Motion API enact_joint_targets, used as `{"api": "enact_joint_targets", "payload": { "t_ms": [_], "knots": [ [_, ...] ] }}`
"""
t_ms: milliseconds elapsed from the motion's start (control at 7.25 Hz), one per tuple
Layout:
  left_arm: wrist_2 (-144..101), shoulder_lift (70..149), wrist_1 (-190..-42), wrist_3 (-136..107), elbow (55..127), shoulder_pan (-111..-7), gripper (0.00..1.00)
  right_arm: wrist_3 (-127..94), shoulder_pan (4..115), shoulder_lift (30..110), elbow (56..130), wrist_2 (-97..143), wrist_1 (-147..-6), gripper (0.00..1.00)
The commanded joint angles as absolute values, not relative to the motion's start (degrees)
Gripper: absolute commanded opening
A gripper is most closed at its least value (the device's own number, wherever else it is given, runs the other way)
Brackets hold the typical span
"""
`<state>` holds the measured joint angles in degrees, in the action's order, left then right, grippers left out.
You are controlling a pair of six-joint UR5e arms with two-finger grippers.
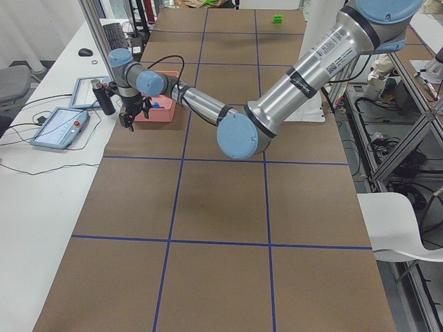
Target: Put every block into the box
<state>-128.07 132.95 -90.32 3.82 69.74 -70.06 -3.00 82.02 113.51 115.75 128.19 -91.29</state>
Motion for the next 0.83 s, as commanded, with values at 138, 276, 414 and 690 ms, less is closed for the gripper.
{"api": "enact_joint_targets", "payload": {
  "t_ms": [138,276,414,690],
  "knots": [
    [-127.9,119.8,-90.8,24.2,71.4,-78.3,1.0,0.1,82.6,129.8,112.6,128.2,-75.8,1.0],
    [-128.1,117.4,-90.8,24.6,73.5,-79.3,1.0,0.2,82.5,133.6,108.2,128.1,-67.7,1.0],
    [-127.9,115.1,-90.7,24.3,76.5,-79.3,1.0,-0.5,82.5,135.2,99.4,128.1,-55.2,1.0],
    [-128.1,113.0,-90.7,23.6,79.7,-79.3,1.0,-2.3,82.4,135.1,87.7,128.2,-42.9,1.0]
  ]
}}
